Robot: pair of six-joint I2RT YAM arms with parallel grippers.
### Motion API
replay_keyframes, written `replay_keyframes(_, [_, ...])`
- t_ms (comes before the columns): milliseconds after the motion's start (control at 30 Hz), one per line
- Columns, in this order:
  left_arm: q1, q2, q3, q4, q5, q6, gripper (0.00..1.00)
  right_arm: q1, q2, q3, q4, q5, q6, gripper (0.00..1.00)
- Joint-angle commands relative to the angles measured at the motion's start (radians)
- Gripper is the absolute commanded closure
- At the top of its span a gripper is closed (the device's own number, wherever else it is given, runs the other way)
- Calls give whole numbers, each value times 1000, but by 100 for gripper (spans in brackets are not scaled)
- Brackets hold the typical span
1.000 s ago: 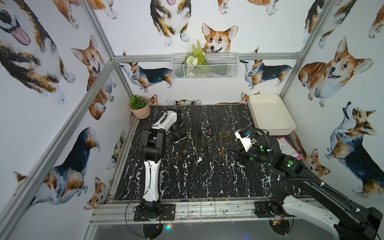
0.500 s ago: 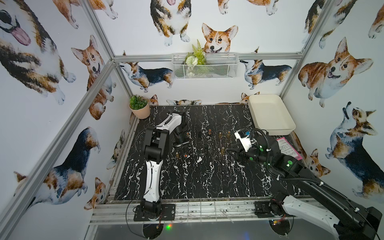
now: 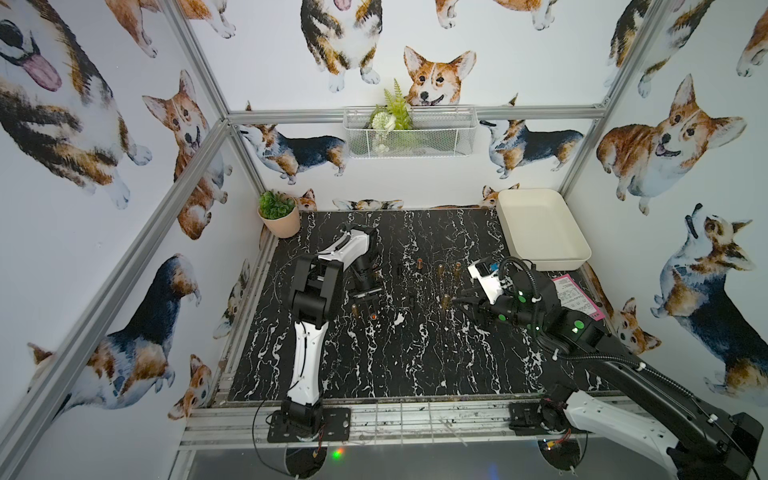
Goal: Open the lipstick cap
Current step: Adjust the lipstick.
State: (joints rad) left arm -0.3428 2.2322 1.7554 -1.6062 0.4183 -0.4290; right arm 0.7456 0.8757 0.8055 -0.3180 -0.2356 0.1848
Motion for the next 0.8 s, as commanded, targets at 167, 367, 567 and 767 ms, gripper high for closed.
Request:
replay_keyframes(167, [-10, 0, -34, -64, 49, 16, 88, 0, 3, 1, 40, -2, 10, 54])
replay_keyframes(367, [-12, -15, -80, -52, 91, 16, 88, 0, 1, -4, 44, 1, 8, 54])
replay_keyframes(567, [-18, -12, -86, -47, 103, 14, 88, -2, -1, -3, 45, -3, 9, 54])
replay_keyframes(767, [-20, 7, -75, -40, 122, 12, 86, -3, -3, -3, 42, -1, 8, 54])
